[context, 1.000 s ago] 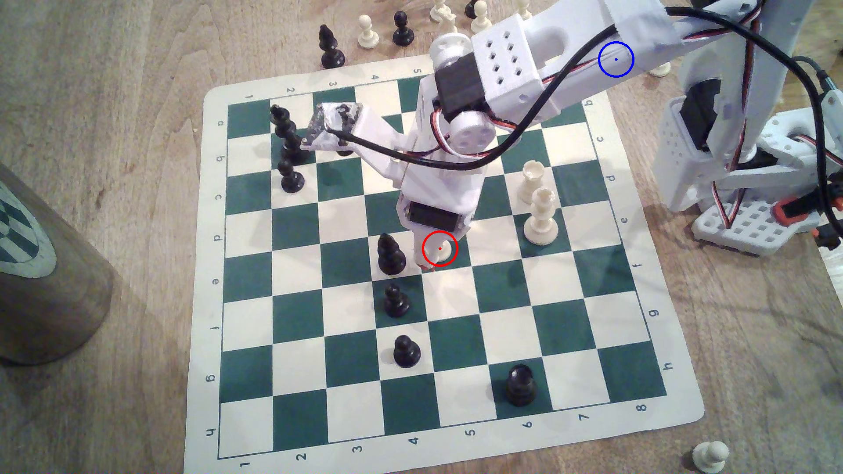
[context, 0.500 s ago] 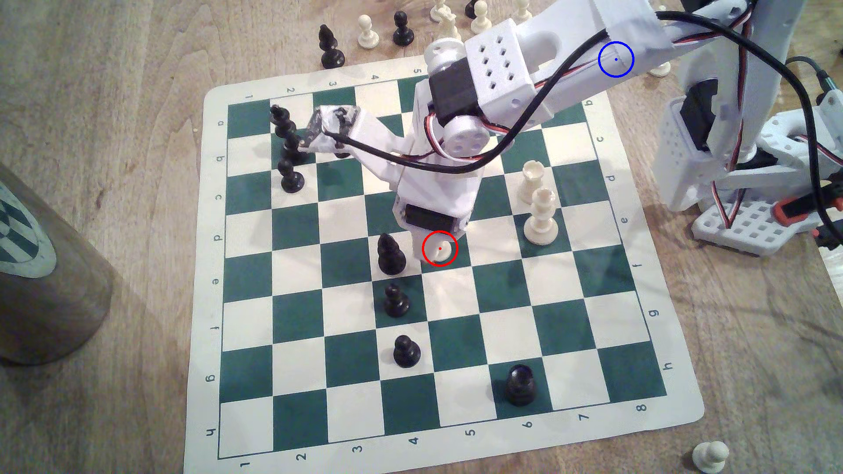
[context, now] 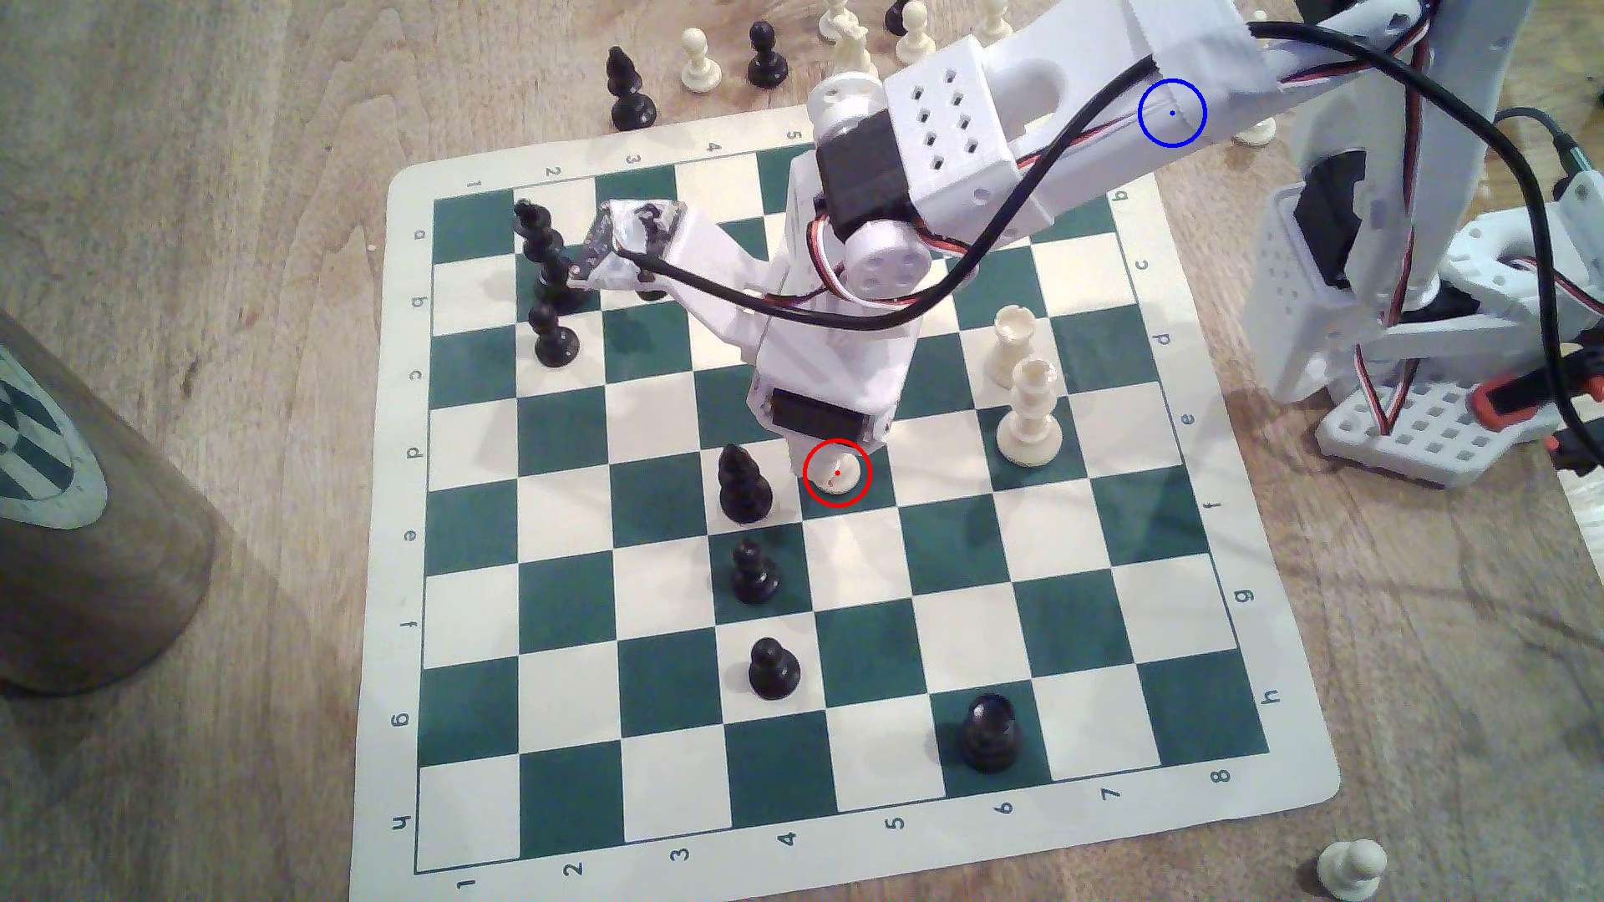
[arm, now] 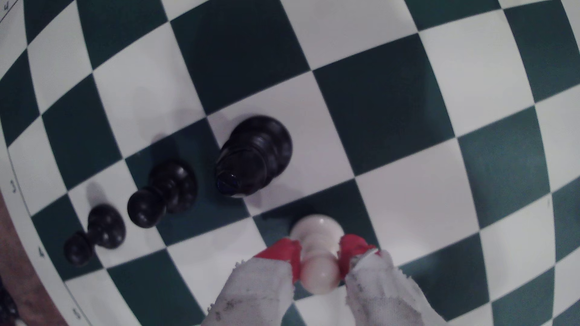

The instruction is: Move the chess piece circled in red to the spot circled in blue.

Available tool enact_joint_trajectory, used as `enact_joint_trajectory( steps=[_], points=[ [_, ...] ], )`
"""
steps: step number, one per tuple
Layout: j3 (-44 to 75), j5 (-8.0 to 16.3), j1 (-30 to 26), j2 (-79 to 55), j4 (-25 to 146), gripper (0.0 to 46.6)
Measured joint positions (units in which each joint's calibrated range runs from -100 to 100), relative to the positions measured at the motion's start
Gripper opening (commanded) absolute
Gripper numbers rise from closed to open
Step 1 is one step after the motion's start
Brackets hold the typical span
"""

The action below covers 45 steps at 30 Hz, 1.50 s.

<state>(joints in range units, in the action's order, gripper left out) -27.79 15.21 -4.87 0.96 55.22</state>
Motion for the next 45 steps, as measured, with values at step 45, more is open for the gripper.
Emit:
enact_joint_trajectory(
  steps=[45],
  points=[
    [-15.54,-11.67,43.51,46.92,17.13,0.5]
  ],
)
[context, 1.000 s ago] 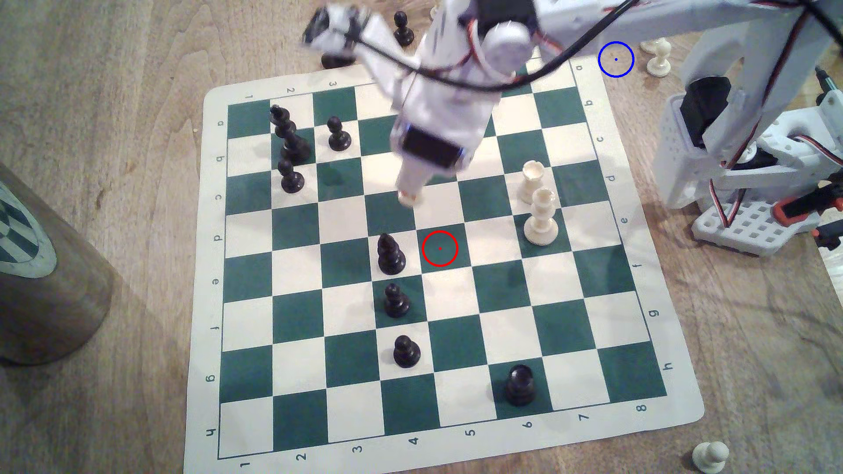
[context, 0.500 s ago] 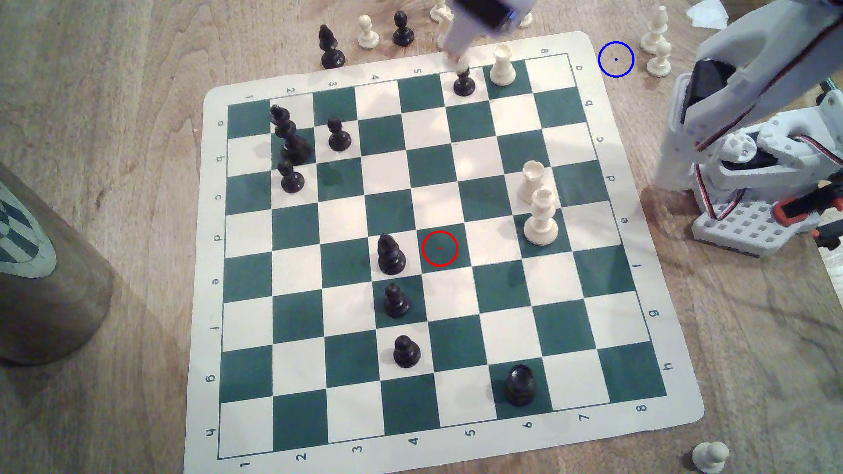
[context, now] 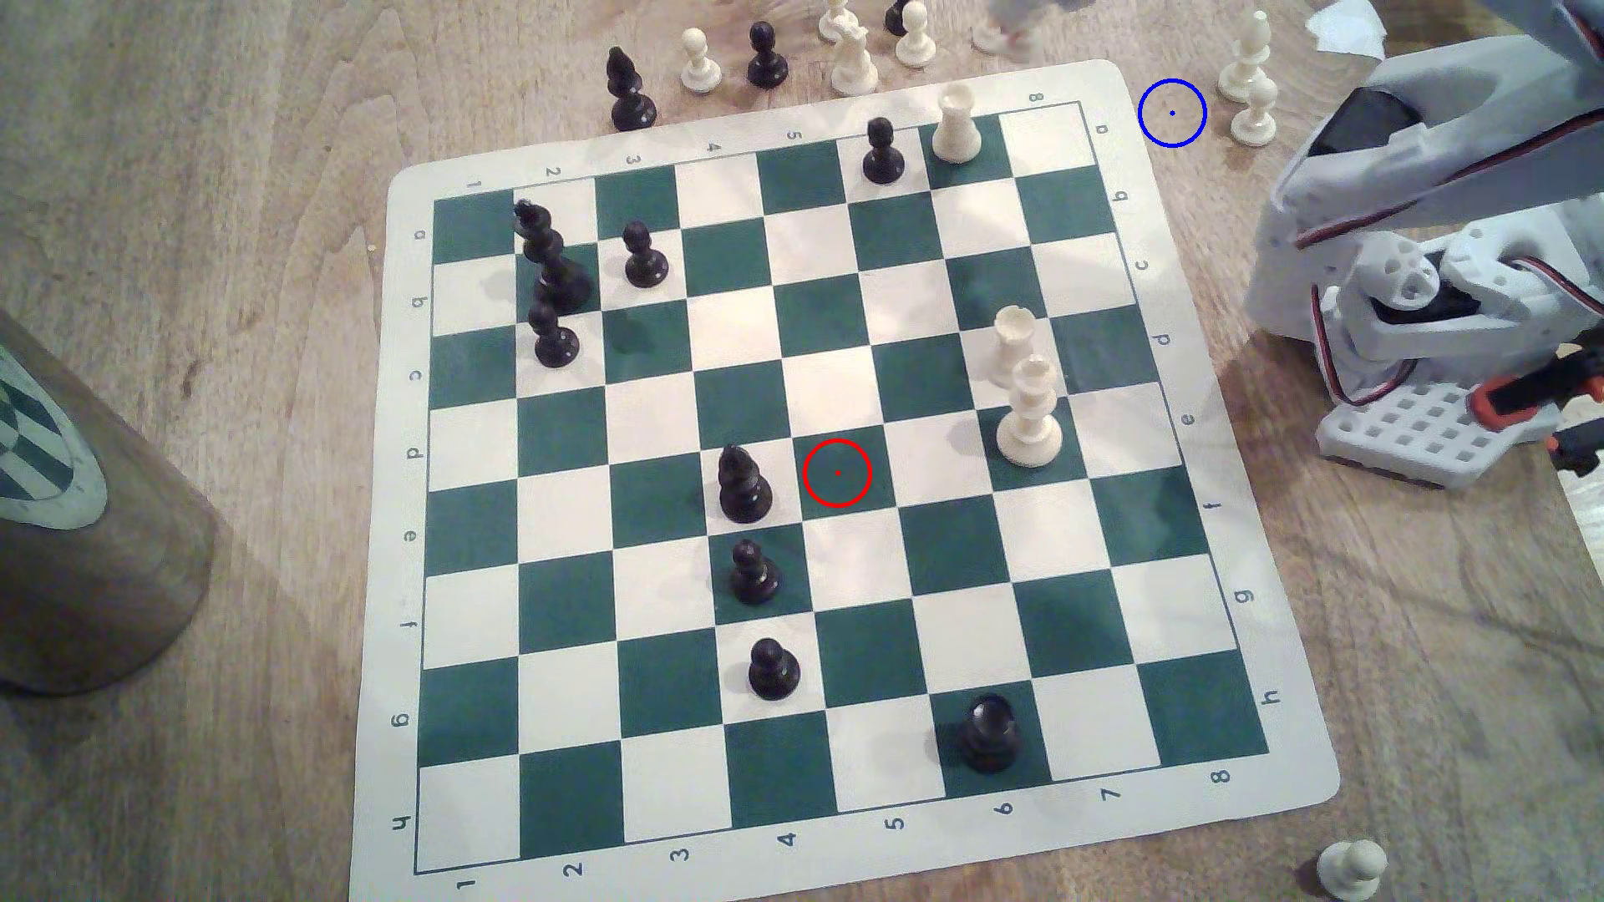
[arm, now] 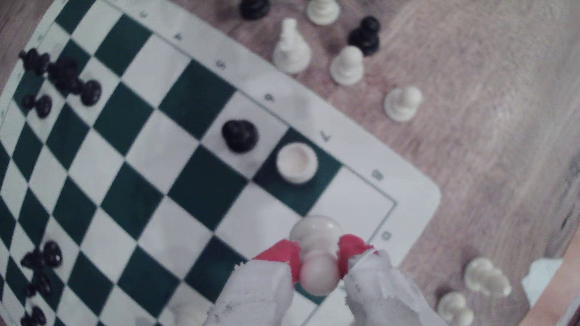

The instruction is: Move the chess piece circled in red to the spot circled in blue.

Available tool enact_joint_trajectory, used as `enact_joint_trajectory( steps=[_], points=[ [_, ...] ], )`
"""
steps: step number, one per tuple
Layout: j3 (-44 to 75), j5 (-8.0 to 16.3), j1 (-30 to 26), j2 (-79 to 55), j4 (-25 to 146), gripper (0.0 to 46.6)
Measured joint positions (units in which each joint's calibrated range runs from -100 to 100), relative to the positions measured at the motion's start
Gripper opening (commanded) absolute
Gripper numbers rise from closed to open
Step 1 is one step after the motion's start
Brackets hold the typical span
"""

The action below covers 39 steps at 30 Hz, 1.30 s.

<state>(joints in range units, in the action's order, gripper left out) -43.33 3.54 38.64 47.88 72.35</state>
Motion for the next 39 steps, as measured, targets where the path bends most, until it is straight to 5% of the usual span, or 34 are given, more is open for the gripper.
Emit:
enact_joint_trajectory(
  steps=[20,39],
  points=[
    [-14.01,-3.91,15.49,-2.18,-6.61,0.5],
    [-20.06,-4.88,18.36,-9.30,-13.71,0.5]
  ],
)
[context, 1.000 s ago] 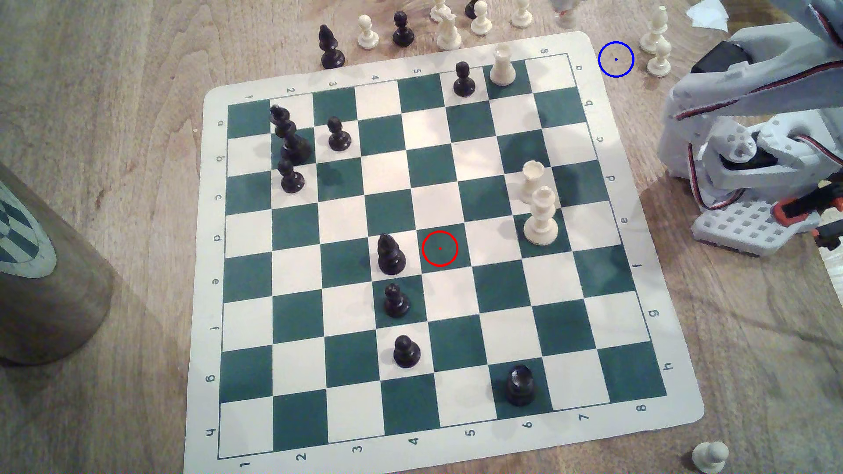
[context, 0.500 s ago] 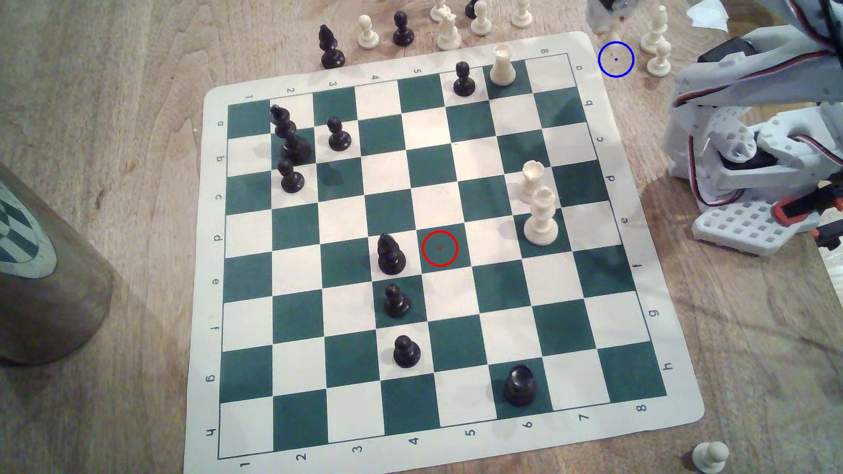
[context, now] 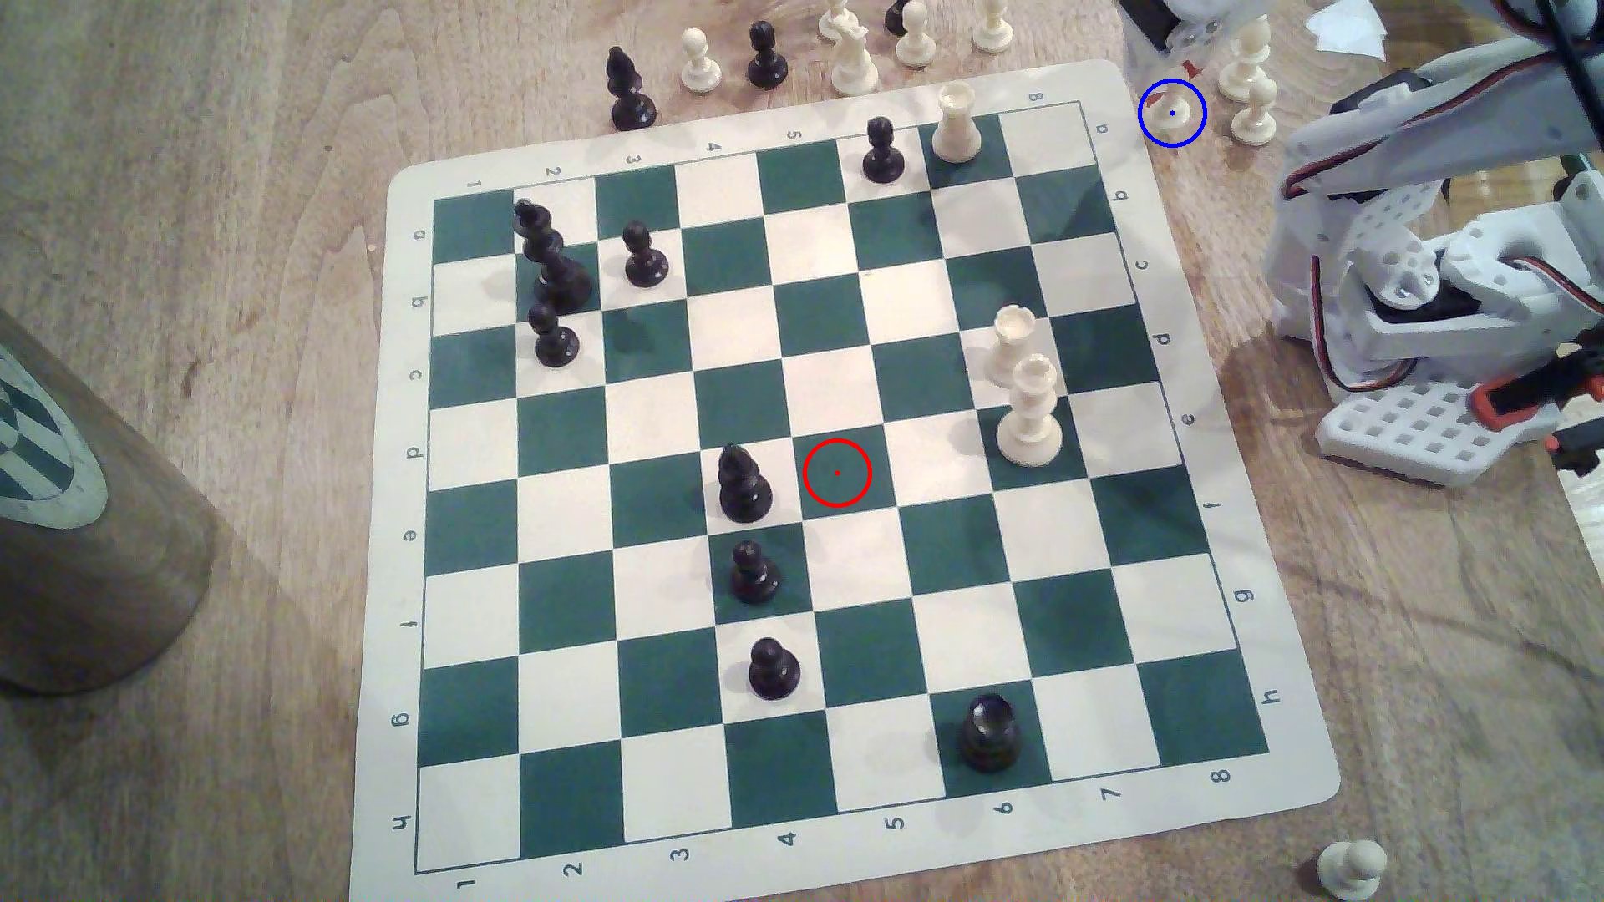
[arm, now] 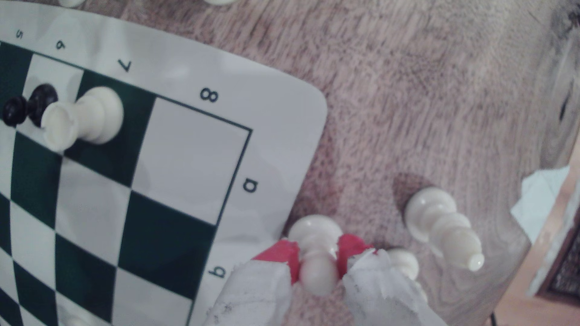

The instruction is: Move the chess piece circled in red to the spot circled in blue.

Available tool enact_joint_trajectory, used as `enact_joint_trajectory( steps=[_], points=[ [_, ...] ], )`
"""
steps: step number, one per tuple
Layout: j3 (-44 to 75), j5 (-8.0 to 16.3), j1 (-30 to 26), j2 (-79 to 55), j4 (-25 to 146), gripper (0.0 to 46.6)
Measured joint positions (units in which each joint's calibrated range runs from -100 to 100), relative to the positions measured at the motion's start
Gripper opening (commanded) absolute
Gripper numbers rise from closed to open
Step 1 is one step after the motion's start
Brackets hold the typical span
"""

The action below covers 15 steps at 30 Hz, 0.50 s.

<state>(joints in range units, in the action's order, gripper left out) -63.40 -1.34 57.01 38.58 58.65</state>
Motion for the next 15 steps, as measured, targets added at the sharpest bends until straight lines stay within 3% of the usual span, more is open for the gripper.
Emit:
enact_joint_trajectory(
  steps=[15],
  points=[
    [-0.36,-0.63,0.81,-3.10,-3.51,0.5]
  ],
)
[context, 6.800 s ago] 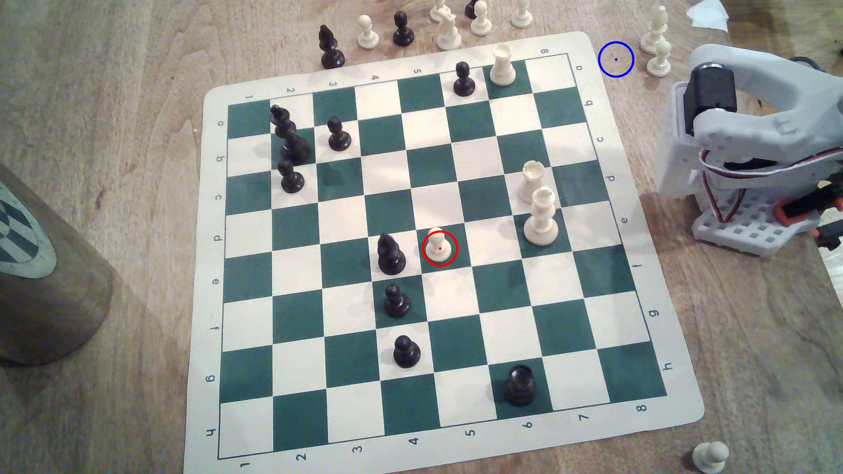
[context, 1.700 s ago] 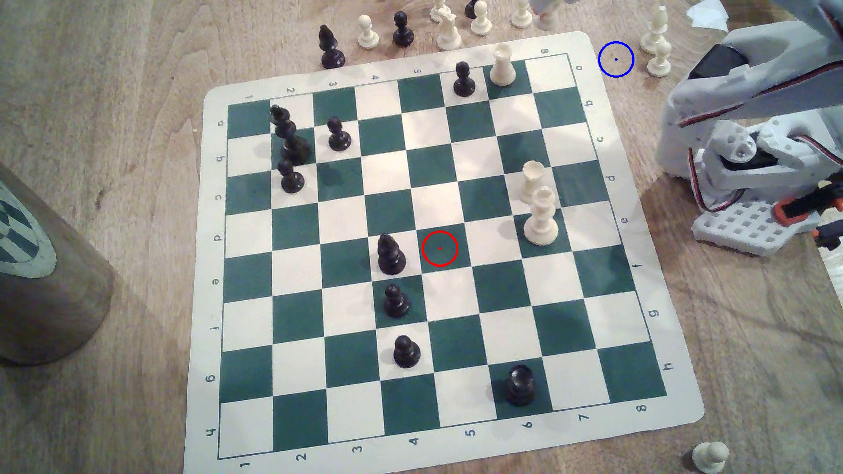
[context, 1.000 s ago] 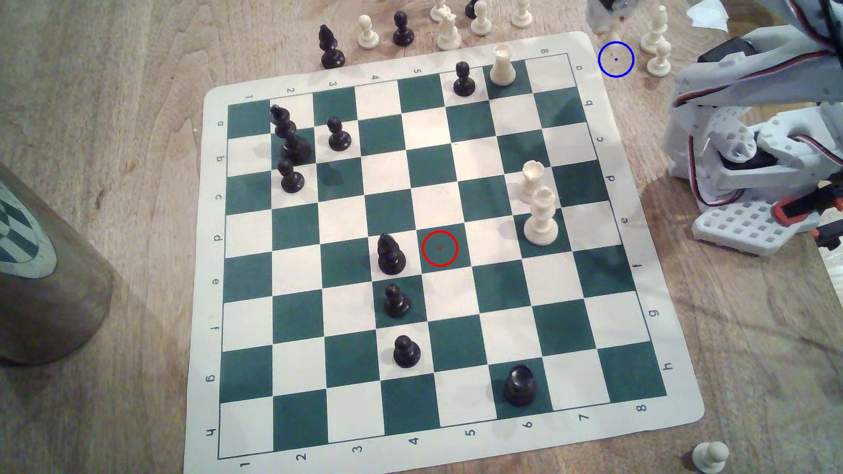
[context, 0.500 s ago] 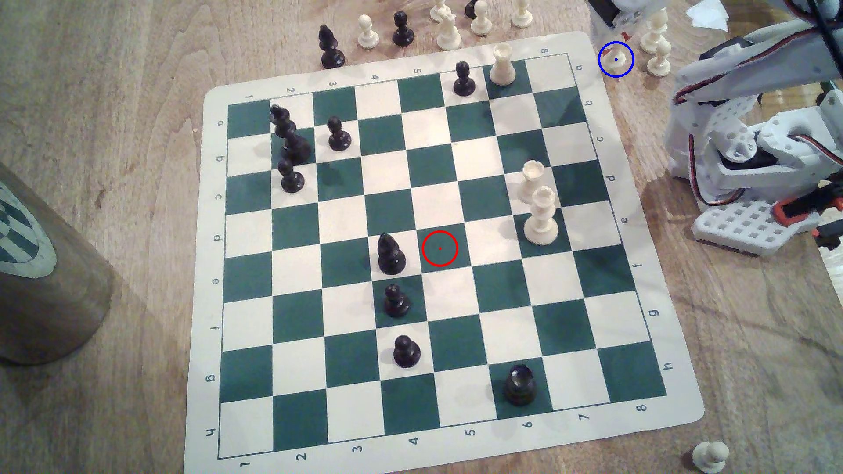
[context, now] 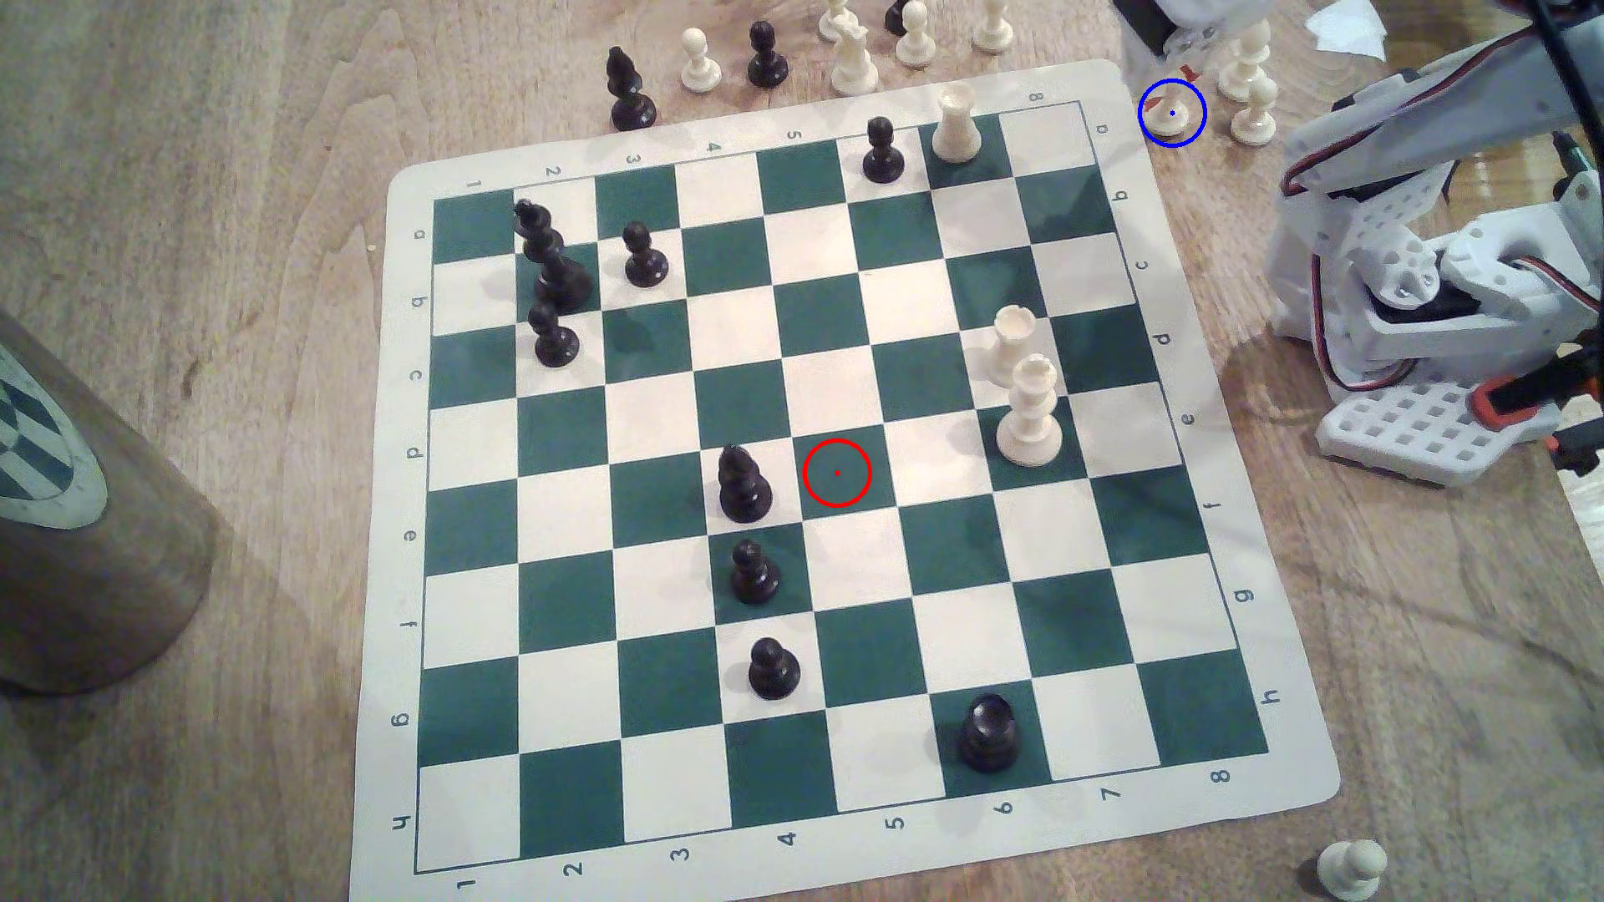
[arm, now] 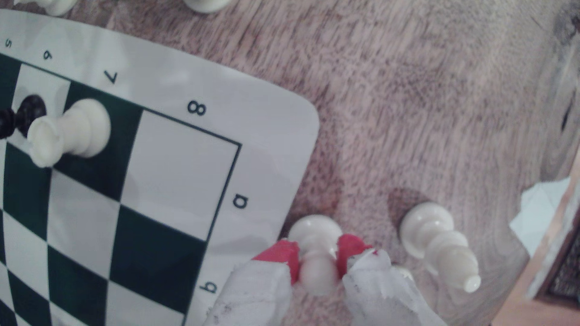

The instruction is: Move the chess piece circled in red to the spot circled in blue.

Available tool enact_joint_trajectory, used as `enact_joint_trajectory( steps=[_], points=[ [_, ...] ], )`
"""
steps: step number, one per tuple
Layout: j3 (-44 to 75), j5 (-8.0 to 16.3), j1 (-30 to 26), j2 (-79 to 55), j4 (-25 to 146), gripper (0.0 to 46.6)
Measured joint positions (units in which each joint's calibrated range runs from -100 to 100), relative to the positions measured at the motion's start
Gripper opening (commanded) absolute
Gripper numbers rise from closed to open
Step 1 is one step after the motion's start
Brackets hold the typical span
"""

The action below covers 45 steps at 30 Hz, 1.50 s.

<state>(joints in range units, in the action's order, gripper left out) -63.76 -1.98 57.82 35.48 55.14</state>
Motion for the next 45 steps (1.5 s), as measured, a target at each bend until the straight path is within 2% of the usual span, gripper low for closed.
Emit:
enact_joint_trajectory(
  steps=[13,15,18,19,25,29,31,34,45],
  points=[
    [-0.54,-0.93,0.88,-0.34,0.00,0.5],
    [-0.54,-1.07,0.96,-0.34,-0.32,4.1],
    [-1.08,-1.12,0.96,-0.34,-1.04,13.8],
    [-1.36,-1.12,0.96,-0.34,-1.59,15.5],
    [-1.45,-1.12,0.96,-0.34,-1.99,18.0],
    [-1.45,-1.12,0.96,-0.08,-1.27,14.8],
    [-1.45,-1.12,0.96,0.75,0.08,19.3],
    [-1.27,-0.78,0.96,2.26,2.71,21.8],
    [6.06,0.93,-2.29,9.30,14.10,22.7]
  ],
)
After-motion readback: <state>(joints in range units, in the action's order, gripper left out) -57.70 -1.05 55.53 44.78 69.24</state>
